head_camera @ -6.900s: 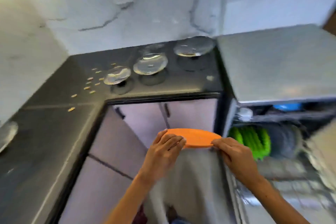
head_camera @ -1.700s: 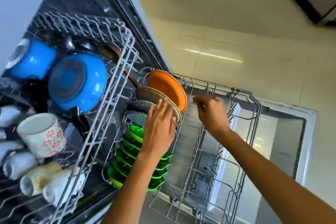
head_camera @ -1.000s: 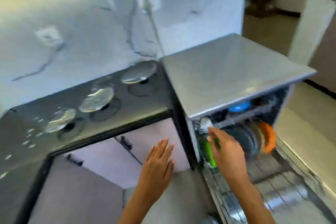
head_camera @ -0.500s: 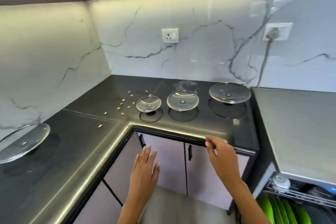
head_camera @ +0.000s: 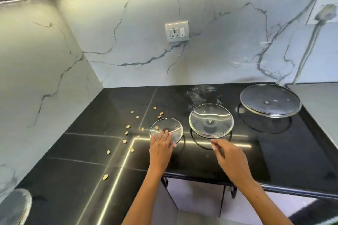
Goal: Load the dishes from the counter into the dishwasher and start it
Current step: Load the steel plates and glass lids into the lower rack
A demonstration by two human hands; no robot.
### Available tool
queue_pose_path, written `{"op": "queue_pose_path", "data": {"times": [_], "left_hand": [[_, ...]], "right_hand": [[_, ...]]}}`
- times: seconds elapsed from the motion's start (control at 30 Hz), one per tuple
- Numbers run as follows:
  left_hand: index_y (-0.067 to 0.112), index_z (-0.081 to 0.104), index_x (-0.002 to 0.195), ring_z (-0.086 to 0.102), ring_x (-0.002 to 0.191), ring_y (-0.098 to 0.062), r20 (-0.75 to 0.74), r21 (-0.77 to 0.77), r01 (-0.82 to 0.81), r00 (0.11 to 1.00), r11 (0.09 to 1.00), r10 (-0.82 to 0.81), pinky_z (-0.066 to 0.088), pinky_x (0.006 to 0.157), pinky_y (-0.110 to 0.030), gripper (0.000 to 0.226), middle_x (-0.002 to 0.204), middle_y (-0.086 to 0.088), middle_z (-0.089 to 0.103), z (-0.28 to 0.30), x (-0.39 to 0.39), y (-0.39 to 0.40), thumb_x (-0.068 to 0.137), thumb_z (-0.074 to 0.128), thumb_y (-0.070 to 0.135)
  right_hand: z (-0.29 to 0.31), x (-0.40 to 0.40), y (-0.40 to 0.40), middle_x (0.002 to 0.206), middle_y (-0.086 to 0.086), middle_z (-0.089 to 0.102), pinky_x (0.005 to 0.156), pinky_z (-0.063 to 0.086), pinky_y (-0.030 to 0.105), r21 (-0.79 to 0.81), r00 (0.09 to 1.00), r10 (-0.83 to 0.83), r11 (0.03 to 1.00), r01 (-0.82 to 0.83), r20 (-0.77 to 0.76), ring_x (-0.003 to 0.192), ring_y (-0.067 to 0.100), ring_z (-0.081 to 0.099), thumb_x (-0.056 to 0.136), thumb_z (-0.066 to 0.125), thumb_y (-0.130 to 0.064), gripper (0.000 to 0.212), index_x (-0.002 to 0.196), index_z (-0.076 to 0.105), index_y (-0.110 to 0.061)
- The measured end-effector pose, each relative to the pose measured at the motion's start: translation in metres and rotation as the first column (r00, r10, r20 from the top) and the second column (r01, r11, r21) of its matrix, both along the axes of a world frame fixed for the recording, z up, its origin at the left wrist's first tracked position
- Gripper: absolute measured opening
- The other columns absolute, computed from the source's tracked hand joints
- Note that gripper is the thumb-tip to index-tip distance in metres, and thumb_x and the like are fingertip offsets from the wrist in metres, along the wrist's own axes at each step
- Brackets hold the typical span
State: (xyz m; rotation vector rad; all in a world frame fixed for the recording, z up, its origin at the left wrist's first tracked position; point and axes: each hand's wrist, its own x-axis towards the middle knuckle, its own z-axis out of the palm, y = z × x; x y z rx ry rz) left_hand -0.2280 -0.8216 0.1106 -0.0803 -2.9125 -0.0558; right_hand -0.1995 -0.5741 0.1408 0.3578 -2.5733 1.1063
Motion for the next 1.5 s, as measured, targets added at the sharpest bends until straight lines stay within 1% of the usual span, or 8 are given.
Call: {"op": "queue_pose_path", "data": {"times": [0.1,0.17,0.4,0.63,0.8,1.2,1.37,1.5], "left_hand": [[0.023,0.074,0.083,0.069,0.079,-0.016,0.064,-0.032,0.091,0.994,0.995,-0.089,0.046,0.091,-0.036,0.048,0.082,0.009,0.072,-0.014,-0.011,-0.015,0.040,0.094,0.033],[0.021,0.073,0.068,0.067,0.061,-0.014,0.002,0.015,0.119,0.993,0.993,-0.119,0.054,0.070,-0.026,0.039,0.067,0.008,0.070,-0.012,-0.006,-0.016,0.036,0.095,0.018],[0.016,0.065,0.068,0.059,0.051,-0.014,-0.131,0.074,0.221,0.969,0.973,-0.210,0.044,0.046,-0.022,0.026,0.061,0.005,0.064,0.007,0.044,-0.006,0.059,0.085,0.002],[0.017,0.068,0.070,0.062,0.059,-0.014,-0.224,0.011,0.492,0.850,0.871,-0.477,0.048,0.061,-0.019,0.006,0.070,0.010,0.069,0.035,0.141,0.083,0.076,0.067,0.017],[0.022,0.070,0.068,0.060,0.054,-0.013,-0.186,0.057,0.668,0.737,0.742,-0.649,0.040,0.047,-0.019,0.029,0.062,0.012,0.066,0.041,0.199,0.197,0.080,0.048,0.037],[0.023,0.072,0.078,0.061,0.066,-0.012,0.102,0.326,0.922,0.187,0.211,-0.977,0.038,0.066,-0.020,0.024,0.076,0.010,0.071,-0.045,0.276,0.473,0.075,0.058,0.041],[0.023,0.074,0.082,0.065,0.068,-0.007,0.198,0.395,0.907,0.073,0.147,-0.978,0.046,0.072,-0.021,0.019,0.082,0.013,0.073,-0.131,0.277,0.554,0.066,0.073,0.034],[0.017,0.073,0.103,0.068,0.097,-0.011,0.232,0.347,0.909,0.155,0.230,-0.960,0.051,0.086,-0.028,0.054,0.106,0.004,0.071,-0.224,0.255,0.585,0.052,0.090,0.022]], "right_hand": [[-0.007,-0.005,-0.001,0.094,-0.006,0.071,0.072,0.053,0.022,0.023,0.999,-0.017,1.000,0.016,0.027,0.082,0.009,0.066,0.085,0.067,-0.013,0.019,0.104,0.069,-0.016],[-0.012,-0.003,0.005,0.093,-0.007,0.071,0.071,0.050,0.018,0.035,0.999,-0.023,0.999,0.021,0.035,0.081,0.007,0.066,0.084,0.068,-0.013,0.019,0.103,0.070,-0.016],[-0.022,0.033,0.041,0.094,-0.001,0.072,0.076,0.051,0.019,0.018,1.000,-0.007,1.000,0.007,0.026,0.084,0.012,0.068,0.084,0.067,-0.009,0.021,0.104,0.070,-0.012],[-0.011,0.126,0.112,0.098,-0.001,0.071,0.075,0.055,0.023,0.025,0.995,-0.019,0.999,0.021,-0.096,0.086,0.012,0.068,0.087,0.061,-0.017,0.020,0.105,0.069,-0.012],[-0.016,0.225,0.191,0.104,-0.007,0.069,0.076,0.051,0.021,0.147,0.994,-0.091,0.984,0.099,-0.064,0.094,0.009,0.064,0.087,0.050,-0.043,0.035,0.104,0.070,-0.021],[-0.105,0.419,0.386,0.101,-0.004,0.070,0.081,0.051,0.033,0.226,0.863,-0.504,0.839,0.495,-0.022,0.094,0.017,0.064,0.092,0.044,-0.039,0.034,0.101,0.072,-0.020],[-0.187,0.438,0.428,0.088,-0.003,0.067,0.051,0.055,0.031,0.278,0.762,-0.637,0.758,0.590,0.121,0.072,0.019,0.066,0.082,0.066,-0.023,0.012,0.094,0.068,-0.020],[-0.280,0.430,0.453,0.085,-0.003,0.069,0.046,0.054,0.034,0.246,0.616,-0.760,0.650,0.719,0.208,0.068,0.023,0.067,0.078,0.067,-0.018,0.014,0.092,0.070,-0.019]]}}
